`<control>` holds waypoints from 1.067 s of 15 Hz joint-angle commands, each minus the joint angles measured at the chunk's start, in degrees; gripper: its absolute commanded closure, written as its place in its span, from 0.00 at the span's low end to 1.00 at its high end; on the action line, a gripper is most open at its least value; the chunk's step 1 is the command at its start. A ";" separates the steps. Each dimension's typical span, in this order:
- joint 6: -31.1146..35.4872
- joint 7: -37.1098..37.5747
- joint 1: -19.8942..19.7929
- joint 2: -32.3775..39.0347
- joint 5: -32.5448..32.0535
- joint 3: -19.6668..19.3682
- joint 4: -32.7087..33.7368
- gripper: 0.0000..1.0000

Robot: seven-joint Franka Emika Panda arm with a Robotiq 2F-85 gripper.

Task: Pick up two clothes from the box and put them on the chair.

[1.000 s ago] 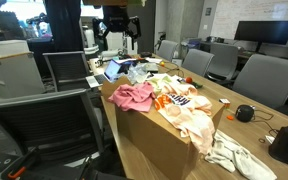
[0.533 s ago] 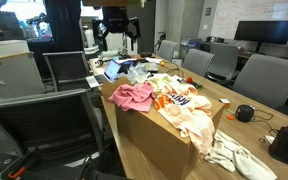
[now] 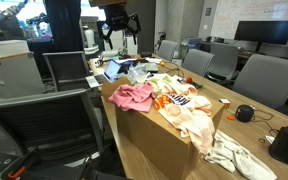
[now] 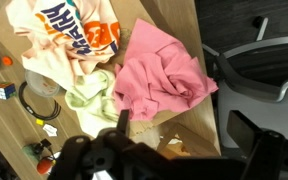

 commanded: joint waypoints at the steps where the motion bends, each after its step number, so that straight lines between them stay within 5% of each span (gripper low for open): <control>1: -1.49 0.81 -0.53 7.87 -0.34 1.58 8.75 0.00; 8: -9.98 -1.32 -2.84 20.51 10.10 0.11 20.84 0.00; 16: -13.89 -0.54 -8.01 30.55 21.92 1.83 26.85 0.00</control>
